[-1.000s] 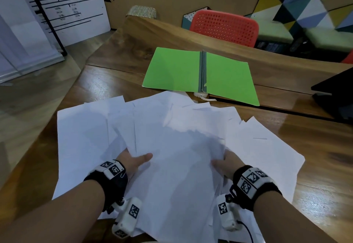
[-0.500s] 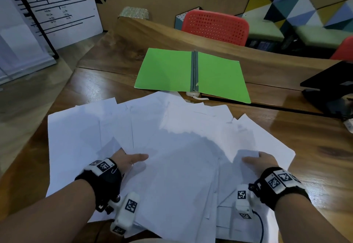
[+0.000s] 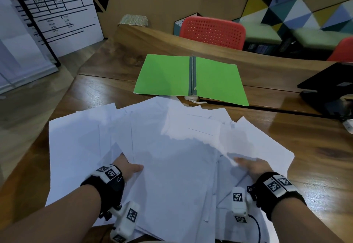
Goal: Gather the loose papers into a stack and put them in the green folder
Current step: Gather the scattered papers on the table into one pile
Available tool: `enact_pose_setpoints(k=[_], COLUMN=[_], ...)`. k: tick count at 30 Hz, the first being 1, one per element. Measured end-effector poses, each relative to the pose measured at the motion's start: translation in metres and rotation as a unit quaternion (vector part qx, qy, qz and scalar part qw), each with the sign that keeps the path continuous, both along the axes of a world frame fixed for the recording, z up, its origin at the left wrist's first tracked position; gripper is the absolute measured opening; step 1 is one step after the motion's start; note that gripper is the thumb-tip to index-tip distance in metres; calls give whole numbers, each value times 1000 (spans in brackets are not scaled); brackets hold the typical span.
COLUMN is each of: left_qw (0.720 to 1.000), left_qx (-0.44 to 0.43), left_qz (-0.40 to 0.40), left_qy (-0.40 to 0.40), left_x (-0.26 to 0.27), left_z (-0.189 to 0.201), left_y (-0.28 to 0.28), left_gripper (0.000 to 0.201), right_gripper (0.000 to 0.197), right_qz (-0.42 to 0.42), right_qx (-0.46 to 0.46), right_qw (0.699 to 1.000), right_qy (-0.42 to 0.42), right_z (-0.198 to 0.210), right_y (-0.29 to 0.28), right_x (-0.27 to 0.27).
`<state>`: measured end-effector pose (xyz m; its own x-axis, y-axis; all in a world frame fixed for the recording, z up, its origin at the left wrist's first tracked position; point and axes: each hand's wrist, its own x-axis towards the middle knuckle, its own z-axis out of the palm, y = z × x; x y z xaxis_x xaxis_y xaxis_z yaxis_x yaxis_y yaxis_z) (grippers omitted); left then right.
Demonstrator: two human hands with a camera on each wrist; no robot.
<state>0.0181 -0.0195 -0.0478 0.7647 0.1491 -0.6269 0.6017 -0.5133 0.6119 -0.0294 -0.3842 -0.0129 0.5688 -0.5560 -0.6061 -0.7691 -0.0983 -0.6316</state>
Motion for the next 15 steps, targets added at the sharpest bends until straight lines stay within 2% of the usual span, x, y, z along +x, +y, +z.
enact_pose_setpoints(k=[3,7,11,13,15], left_qw=[1000,1000,1000,1000,999], left_qx=[14,8,-4,-2,13], left_qz=[-6,-11,-23,-30,-35], left_qy=[-5,-6,-4,-5,-3], left_x=[-1,-2,-1,-1,-1], left_z=[2,2,-1,-2,-1], left_y=[-3,-4,-2,-2,-3], left_gripper=[59,56,49,49,51], right_gripper=[51,45,40,46,42], right_qz=[8,-2,-19,-33,-55], right_qx=[4,-114,-182,-208,-224], right_qw=[999,993,982,973,961], right_qy=[35,22,-50,-97,-151], right_z=[-6,10,49,79,109], right_y=[10,12,-7,-15,-21], right_x=[1,9,21,27,35])
